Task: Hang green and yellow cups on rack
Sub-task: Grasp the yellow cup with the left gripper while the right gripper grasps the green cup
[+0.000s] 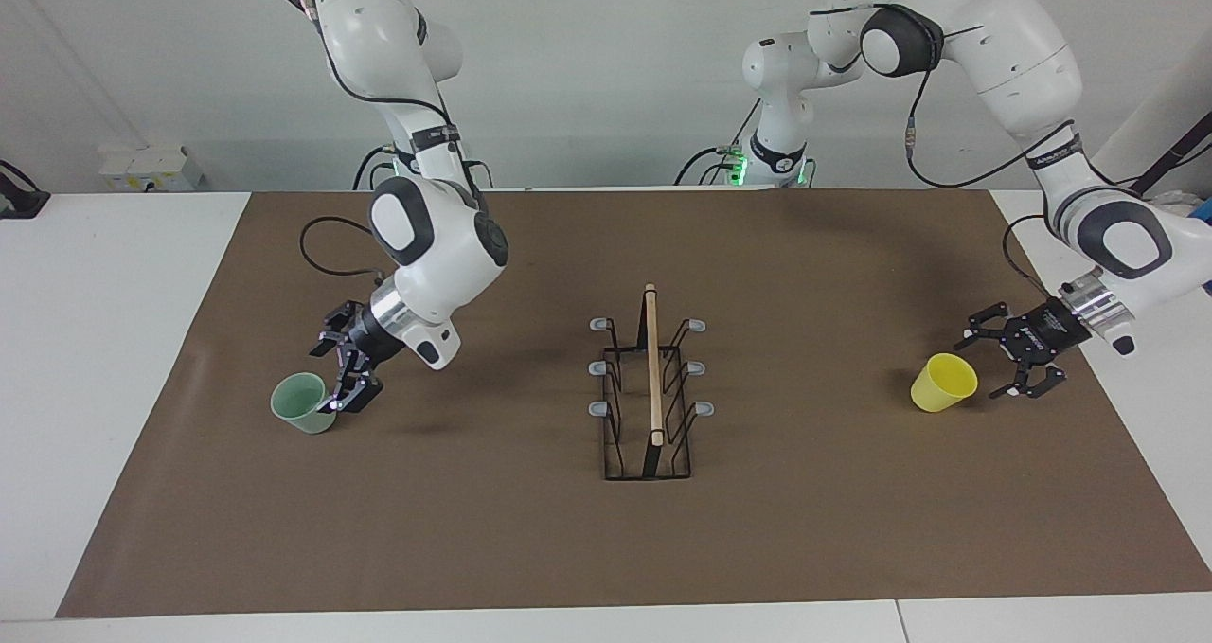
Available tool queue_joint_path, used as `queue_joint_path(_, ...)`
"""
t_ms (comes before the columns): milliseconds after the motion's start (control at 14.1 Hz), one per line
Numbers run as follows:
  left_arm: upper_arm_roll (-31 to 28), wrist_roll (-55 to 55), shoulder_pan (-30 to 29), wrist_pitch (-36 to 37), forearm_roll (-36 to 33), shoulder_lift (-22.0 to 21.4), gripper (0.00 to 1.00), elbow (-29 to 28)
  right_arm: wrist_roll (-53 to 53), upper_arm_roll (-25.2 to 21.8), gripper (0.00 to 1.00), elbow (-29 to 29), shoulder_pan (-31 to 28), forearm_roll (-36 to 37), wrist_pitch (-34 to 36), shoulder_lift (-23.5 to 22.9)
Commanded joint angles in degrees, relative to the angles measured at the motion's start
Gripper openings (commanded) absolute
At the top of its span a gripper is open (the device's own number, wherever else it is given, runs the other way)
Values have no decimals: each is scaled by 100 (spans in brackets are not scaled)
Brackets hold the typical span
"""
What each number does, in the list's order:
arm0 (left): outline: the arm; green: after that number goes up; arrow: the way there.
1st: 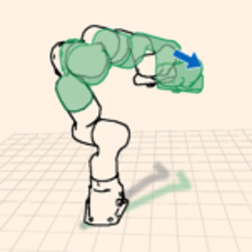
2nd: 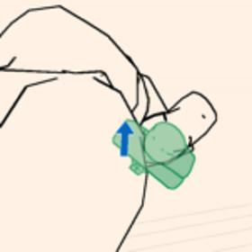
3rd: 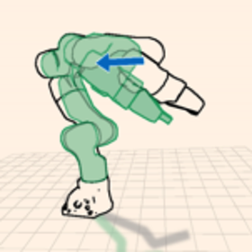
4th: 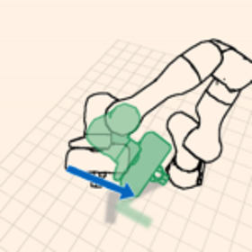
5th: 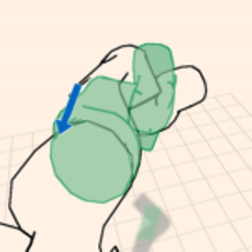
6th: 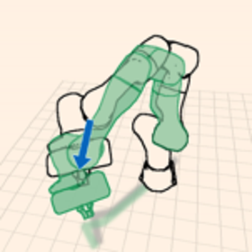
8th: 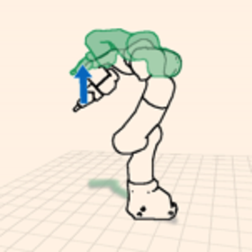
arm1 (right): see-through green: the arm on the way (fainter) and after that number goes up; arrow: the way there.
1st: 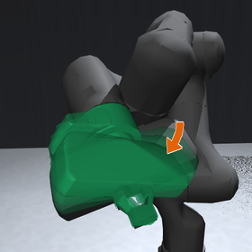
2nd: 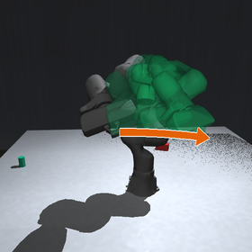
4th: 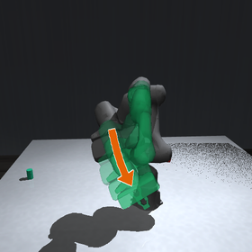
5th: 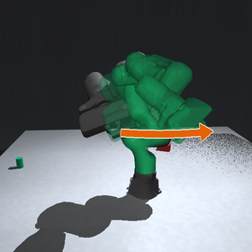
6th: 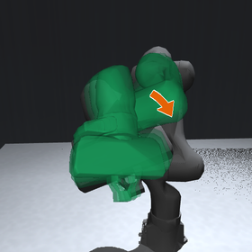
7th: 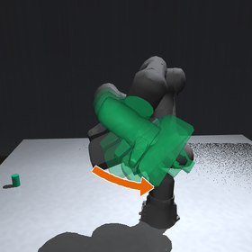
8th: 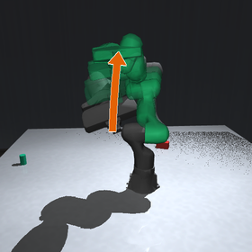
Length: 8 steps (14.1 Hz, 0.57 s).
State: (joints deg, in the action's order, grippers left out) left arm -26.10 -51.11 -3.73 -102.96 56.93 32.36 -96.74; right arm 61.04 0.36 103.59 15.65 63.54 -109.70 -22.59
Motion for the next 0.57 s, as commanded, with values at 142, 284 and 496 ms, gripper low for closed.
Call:
queue_joint_path(142,-9,75,609,-1250,1099,-397,100,-1136,-934,-1,100,3,52,720,160,-517)
queue_joint_path(284,17,101,802,-1323,1118,-406,100,-1154,-1250,-1,100,196,8,1001,89,-579)
queue_joint_path(496,26,84,935,-1393,1127,-450,100,-1137,-1962,-1,100,214,-27,1240,247,-825)
